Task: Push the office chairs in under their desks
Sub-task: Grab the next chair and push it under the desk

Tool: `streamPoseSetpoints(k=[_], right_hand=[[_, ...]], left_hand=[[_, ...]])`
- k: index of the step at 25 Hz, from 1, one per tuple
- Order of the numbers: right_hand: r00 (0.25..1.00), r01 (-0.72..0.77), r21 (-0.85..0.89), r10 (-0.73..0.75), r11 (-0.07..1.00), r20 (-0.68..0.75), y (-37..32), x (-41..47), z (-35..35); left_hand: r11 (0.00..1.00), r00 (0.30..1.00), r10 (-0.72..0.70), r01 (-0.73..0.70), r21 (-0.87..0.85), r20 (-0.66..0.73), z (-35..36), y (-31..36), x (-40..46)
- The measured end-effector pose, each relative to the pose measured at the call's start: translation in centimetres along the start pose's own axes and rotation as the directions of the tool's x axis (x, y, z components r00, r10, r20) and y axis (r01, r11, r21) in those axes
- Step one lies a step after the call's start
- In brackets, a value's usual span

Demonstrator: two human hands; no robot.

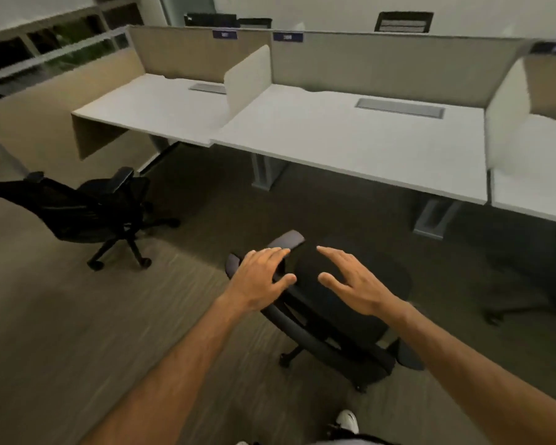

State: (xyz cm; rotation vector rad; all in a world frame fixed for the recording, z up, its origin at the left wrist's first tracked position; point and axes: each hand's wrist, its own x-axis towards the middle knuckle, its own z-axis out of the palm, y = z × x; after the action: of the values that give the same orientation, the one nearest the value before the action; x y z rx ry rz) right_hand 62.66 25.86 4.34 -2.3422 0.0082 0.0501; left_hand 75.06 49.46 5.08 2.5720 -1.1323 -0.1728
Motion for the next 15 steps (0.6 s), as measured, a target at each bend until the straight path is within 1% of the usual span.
streamPoseSetpoints(k=[1,3,5,6,8,10,12,13,15], right_hand=[[0.999,-0.046,-0.010,0.046,0.999,-0.028,-0.1,-0.9,0.6],[0.985,-0.150,0.002,0.149,0.989,-0.091,-1.0,-3.0,2.3],[0.967,-0.239,-0.002,0.238,0.971,-0.094,-2.2,-5.0,4.6],[0.958,-0.281,-0.019,0.279,0.960,-0.075,-2.8,-5.8,5.8],[0.937,-0.348,-0.087,0.342,0.933,-0.074,-3.8,-7.1,8.8],[0.913,-0.407,-0.231,0.383,0.884,-0.141,-4.5,-8.6,12.1],[0.880,-0.474,-0.354,0.421,0.806,-0.219,-5.1,-10.2,14.6],[0.864,-0.502,-0.385,0.431,0.774,-0.259,-5.3,-10.9,15.2],[0.837,-0.544,-0.390,0.443,0.743,-0.322,-5.4,-11.6,15.1]], left_hand=[[0.999,0.998,0.040,-0.041,0.005,0.053,0.4,-0.4,0.4],[0.995,0.975,0.080,-0.089,0.034,0.206,1.3,-1.5,0.2],[0.987,0.939,0.094,-0.132,0.094,0.331,2.1,-3.0,-0.8],[0.980,0.928,0.115,-0.165,0.114,0.353,2.5,-3.6,-1.2],[0.967,0.934,0.167,-0.218,0.133,0.317,3.4,-5.0,-2.1],[0.961,0.936,0.196,-0.243,0.133,0.293,3.9,-5.8,-3.1],[0.953,0.920,0.228,-0.278,0.120,0.318,4.1,-6.4,-4.0],[0.944,0.908,0.254,-0.308,0.120,0.334,3.9,-6.6,-4.1],[0.918,0.887,0.307,-0.372,0.139,0.346,3.1,-7.0,-3.2]])
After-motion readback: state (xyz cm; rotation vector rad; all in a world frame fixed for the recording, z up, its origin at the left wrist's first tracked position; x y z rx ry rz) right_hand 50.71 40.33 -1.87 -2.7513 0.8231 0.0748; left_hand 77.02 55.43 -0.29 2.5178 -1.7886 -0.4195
